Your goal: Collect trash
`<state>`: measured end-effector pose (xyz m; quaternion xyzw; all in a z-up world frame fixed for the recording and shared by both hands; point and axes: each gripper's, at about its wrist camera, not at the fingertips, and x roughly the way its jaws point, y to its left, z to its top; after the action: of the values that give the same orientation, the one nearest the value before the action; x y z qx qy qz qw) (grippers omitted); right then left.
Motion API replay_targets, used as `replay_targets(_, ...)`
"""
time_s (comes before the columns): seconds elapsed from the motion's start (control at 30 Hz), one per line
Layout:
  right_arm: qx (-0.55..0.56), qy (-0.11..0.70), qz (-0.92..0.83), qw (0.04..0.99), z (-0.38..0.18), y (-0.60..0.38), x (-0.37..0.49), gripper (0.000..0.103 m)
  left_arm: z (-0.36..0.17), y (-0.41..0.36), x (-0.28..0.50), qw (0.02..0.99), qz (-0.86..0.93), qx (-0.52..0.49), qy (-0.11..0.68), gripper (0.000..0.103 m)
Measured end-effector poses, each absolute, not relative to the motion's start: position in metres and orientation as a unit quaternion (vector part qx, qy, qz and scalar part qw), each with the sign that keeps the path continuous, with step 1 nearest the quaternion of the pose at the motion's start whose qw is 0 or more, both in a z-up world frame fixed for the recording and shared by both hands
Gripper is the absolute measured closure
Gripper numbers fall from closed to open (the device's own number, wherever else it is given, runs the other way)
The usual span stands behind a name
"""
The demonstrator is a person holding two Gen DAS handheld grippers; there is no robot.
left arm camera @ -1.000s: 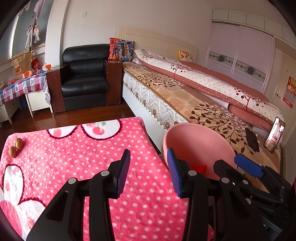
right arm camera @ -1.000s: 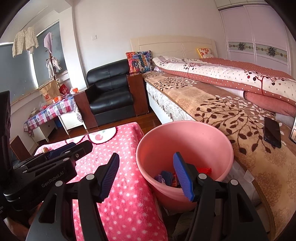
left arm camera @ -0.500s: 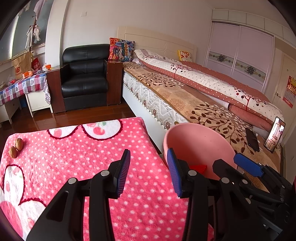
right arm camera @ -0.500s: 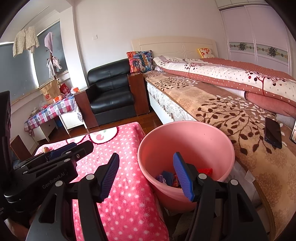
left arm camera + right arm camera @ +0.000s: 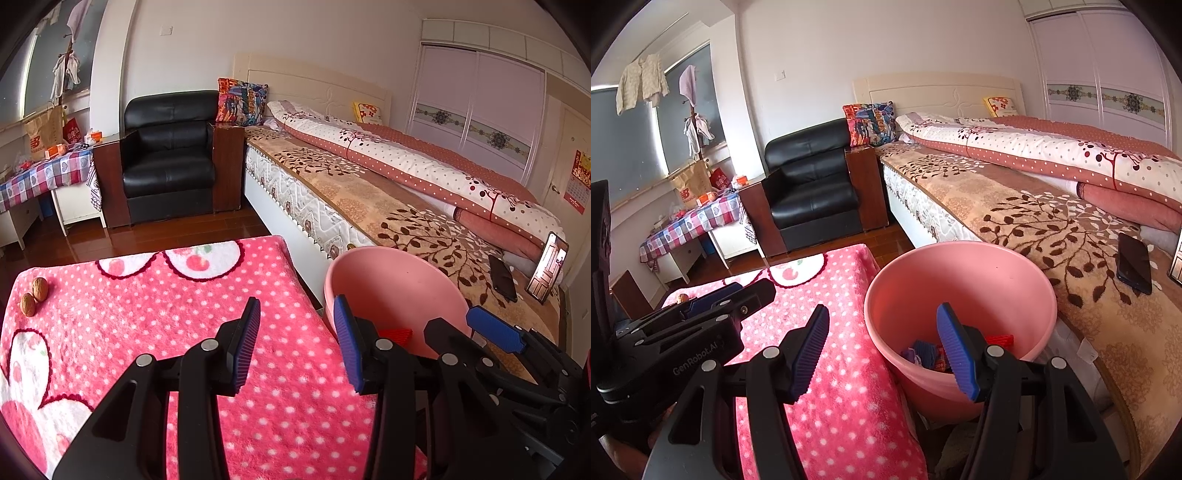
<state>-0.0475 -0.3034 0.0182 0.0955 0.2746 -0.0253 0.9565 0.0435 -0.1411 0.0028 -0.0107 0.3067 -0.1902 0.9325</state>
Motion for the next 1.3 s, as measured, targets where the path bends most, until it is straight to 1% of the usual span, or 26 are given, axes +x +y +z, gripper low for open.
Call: replay_targets(1.3, 0.098, 0.280, -0.024, 0.955, 0.0132, -0.3053, -0.0491, 0.043, -0.0045, -0.1413, 0.0484, 0.930, -0.192, -0.010, 0.312, 0.061)
